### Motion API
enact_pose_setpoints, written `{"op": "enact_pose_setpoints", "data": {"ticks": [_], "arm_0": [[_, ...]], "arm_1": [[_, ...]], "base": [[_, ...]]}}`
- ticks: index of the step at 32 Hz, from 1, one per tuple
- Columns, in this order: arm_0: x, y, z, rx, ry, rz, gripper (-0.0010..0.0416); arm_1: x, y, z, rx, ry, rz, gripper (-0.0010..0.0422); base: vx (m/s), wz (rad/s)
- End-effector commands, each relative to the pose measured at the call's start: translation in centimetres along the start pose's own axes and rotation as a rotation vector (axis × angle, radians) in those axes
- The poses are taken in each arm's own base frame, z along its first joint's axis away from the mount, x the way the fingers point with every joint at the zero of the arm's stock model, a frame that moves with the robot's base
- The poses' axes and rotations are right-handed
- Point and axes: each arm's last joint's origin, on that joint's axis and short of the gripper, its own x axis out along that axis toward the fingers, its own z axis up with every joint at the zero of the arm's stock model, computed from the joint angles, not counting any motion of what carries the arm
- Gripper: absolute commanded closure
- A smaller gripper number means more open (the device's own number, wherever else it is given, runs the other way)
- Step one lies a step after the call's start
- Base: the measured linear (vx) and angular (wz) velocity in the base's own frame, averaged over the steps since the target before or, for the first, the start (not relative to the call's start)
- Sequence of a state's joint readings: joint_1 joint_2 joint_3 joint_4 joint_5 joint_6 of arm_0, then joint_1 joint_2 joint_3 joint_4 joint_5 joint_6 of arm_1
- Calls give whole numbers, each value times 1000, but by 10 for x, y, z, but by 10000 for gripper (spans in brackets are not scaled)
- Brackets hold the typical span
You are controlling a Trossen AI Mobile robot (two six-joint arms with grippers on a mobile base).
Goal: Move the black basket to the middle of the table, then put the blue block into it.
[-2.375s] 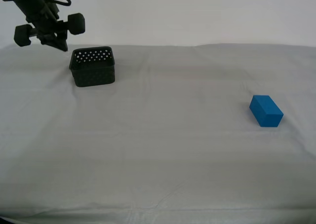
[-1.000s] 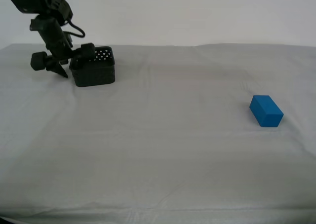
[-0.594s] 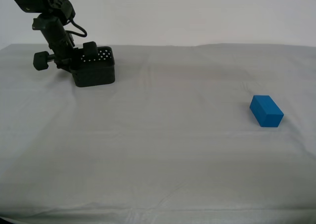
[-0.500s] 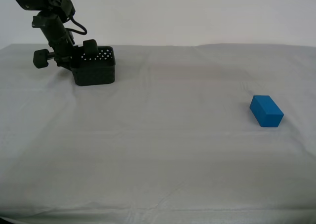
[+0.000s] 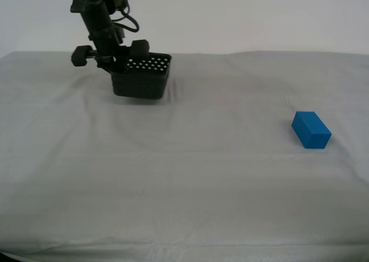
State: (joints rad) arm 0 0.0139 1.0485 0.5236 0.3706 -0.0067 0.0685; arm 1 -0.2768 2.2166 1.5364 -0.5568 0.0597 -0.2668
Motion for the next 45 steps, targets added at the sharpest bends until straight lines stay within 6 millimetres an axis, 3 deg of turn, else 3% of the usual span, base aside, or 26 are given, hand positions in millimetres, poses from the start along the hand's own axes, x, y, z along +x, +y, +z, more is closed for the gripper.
{"op": "enact_pose_setpoints", "data": {"ticks": [1, 5, 9, 12, 16, 21, 26, 31, 35, 36, 38, 41, 45], "arm_0": [[0, 0, 0, 3, 5, 0, 405], [0, 0, 0, 3, 5, 0, 405], [0, 0, -1, 3, 8, -1, 405], [0, 0, -1, 3, 13, -1, 405], [0, 0, -1, 3, 14, -1, 405], [0, 0, -1, 4, 15, -1, 405], [0, 0, -2, 4, 20, -1, 405], [0, 0, -3, 3, 34, -2, 405], [0, 0, -7, 4, 83, -5, 404], [0, 0, -8, 4, 121, -8, 403], [0, 0, -7, 3, 162, -11, 403], [-1, 0, -7, 3, 229, -12, 401], [-4, 0, -14, 11, 358, 4, 365]], "arm_1": [[0, -35, -11, 76, 26, -73, 413], [-2, -70, -25, 157, 40, -98, 413], [0, -114, -56, 272, 98, -117, 413], [8, -122, -76, 291, 127, -117, 413], [22, -112, -99, 287, 171, -113, 412], [26, -112, -102, 282, 165, -167, 409], [26, -112, -101, 271, 161, -168, 349], [22, -113, -99, 264, 153, -172, 213], [7, -117, -90, 264, 114, -190, 138], [-11, -122, -81, 267, 64, -214, 97], [-30, -126, -71, 269, 4, -230, 70], [-50, -128, -64, 270, -57, -234, 54], [-81, -129, -54, 275, -153, -231, 53]], "base": [[0, 0], [0, 0], [0, 0], [0, 0], [0, 0], [0, 0], [0, 0], [0, 0], [0, 0], [0, 0], [0, 0], [0, 0], [0, 0]]}}
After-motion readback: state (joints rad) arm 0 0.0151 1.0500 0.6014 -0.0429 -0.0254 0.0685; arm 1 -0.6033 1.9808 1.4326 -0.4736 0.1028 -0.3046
